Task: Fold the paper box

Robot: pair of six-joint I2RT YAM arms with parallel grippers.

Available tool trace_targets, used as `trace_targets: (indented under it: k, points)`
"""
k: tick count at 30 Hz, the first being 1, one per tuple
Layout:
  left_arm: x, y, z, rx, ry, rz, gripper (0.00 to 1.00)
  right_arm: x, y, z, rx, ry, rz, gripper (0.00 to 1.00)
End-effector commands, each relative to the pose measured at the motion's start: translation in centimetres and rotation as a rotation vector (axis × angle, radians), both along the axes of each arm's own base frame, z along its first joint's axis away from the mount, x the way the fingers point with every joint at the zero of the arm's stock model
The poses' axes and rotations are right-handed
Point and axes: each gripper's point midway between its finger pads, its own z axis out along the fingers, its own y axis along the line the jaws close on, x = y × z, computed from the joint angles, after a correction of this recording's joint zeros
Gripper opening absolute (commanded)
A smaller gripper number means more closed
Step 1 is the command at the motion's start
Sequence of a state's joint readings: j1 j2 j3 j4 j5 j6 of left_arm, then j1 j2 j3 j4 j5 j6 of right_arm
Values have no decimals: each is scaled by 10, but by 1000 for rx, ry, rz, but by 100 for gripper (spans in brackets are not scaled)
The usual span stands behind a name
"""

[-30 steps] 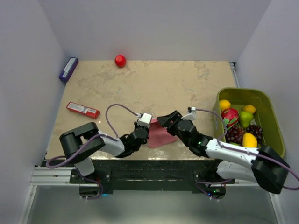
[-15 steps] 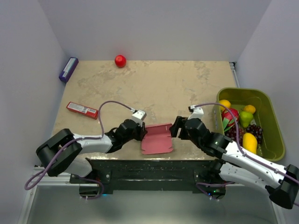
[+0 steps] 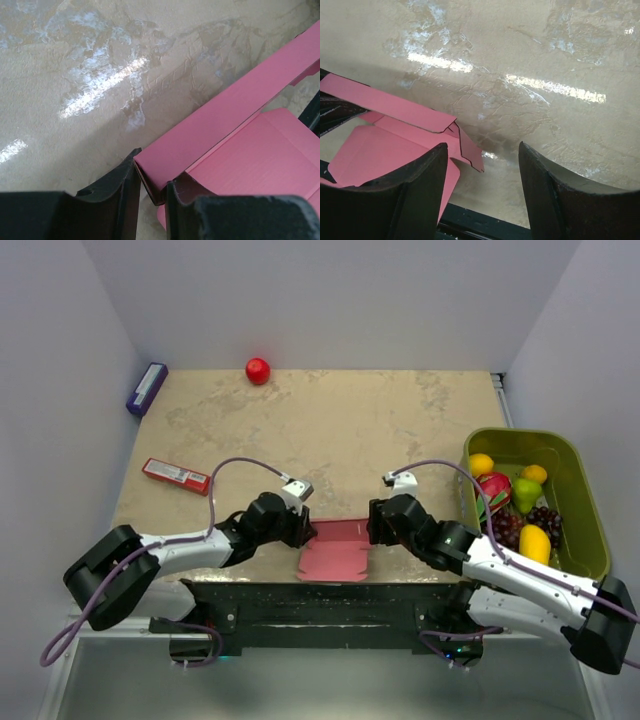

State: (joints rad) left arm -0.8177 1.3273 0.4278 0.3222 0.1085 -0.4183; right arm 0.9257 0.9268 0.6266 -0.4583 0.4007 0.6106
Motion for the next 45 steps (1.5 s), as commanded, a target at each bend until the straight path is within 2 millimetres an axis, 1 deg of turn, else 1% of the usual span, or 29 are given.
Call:
trace_targets:
  k: [1,2,6,7,10,11,12,13,15,18,21,23,24,25,28,29,30,31,32,33,35,36,39,43,45]
  points:
    - [-6,-6,13,-67,19,-34,0,3,10,4,4,-25,28,55]
    - [-6,-6,13,-69,24,-37,0,3,11,5,0,-32,19,52]
    - [-9,-6,12,-75,29,-45,0,1,15,1,-9,-40,22,37]
    - [-9,-5,10,-69,28,-43,0,0,16,-1,-9,-41,25,26]
    - [-8,-1,3,-49,25,-34,0,-1,20,-6,-4,-43,35,10]
    - [-7,0,2,-45,22,-29,0,0,22,-6,2,-46,35,1]
    - [-7,1,0,-37,20,-24,0,0,21,-10,-11,-43,33,0]
    - [-6,5,-6,-20,19,-8,0,0,20,-13,-19,-40,30,0]
    - [-3,9,-9,-6,8,10,0,1,19,-19,-37,-36,23,0]
    - [2,19,-18,39,-7,56,0,2,17,-23,-43,-40,2,0]
    - [7,29,-25,88,-15,97,0,4,14,-22,-50,-51,-26,0]
    - [10,39,-31,150,-20,141,0,4,12,-20,-58,-60,-44,0]
    - [17,43,-28,178,-46,176,0,4,12,-16,-51,-67,-52,0]
    - [12,45,-33,223,-41,174,0,3,12,-15,-51,-71,-62,0]
    - [15,50,-34,320,-73,226,0,2,14,-10,-29,-73,-79,0]
    - [18,49,-31,328,-73,258,0,2,16,-8,-22,-75,-84,0]
    - [17,57,-36,390,-78,290,0,2,16,-7,-20,-75,-89,0]
    - [18,60,-37,409,-79,311,0,1,15,-8,-24,-67,-99,0]
    - [19,59,-35,407,-78,341,0,2,12,-8,-31,-73,-113,0]
    - [18,65,-37,441,-87,366,0,2,11,-8,-35,-74,-122,0]
    - [19,66,-37,435,-83,402,0,3,3,-8,-46,-80,-157,0]
    - [15,74,-41,472,-72,411,0,3,0,-9,-55,-81,-166,0]
    - [13,83,-44,495,-63,440,0,1,-10,-7,-55,-83,-200,0]
    - [11,85,-45,493,-58,450,0,1,-9,-3,-12,-98,-205,0]
    - [11,79,-43,477,-61,432,0,1,-7,-5,-12,-94,-200,0]
